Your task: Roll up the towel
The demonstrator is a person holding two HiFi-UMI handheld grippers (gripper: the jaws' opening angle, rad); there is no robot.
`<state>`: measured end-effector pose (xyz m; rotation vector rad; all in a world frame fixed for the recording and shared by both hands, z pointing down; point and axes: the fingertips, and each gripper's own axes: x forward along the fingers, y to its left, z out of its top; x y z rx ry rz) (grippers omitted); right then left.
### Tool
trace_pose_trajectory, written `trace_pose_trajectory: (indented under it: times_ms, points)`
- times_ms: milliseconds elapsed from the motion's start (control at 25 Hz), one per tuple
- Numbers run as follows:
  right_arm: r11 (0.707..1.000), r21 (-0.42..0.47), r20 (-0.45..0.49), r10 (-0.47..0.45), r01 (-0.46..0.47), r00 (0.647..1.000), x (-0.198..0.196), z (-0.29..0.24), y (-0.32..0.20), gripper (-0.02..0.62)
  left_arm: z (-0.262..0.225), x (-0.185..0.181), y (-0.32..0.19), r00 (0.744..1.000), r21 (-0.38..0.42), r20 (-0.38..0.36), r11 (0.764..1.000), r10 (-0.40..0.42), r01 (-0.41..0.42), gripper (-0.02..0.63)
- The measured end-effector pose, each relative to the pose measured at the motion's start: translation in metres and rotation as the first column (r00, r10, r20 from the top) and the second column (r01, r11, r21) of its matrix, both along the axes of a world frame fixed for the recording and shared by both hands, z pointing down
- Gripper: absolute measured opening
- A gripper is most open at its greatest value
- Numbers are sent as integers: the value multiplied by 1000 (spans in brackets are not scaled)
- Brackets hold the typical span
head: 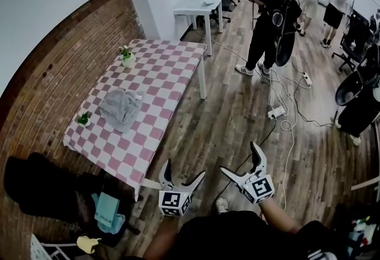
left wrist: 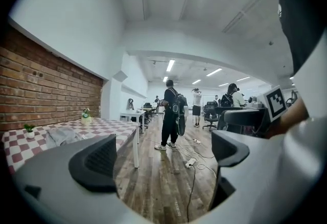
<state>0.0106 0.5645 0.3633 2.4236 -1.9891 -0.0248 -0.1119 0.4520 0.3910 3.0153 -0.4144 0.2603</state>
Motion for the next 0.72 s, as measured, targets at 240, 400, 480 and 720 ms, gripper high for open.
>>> trace_pose_trajectory:
  times_ms: [240,400,480,720]
  points:
    - [992,-22,-32,-122,121,992,39,11,-48,569,5,23,-35,994,26,23,994,-105,105,571]
    - [986,-1,5,-168,168,986,48,20,-75,569,14,21,-54,987,22,52,988,-152,151,571]
    - [981,-2,20,-193,193,981,49,26,-89,569,18,19,-62,983,18,61,985,-172,171,559]
    - [959,-25,38,-280,281,959,38,35,-140,569,28,9,-101,969,21,81,972,-233,232,548]
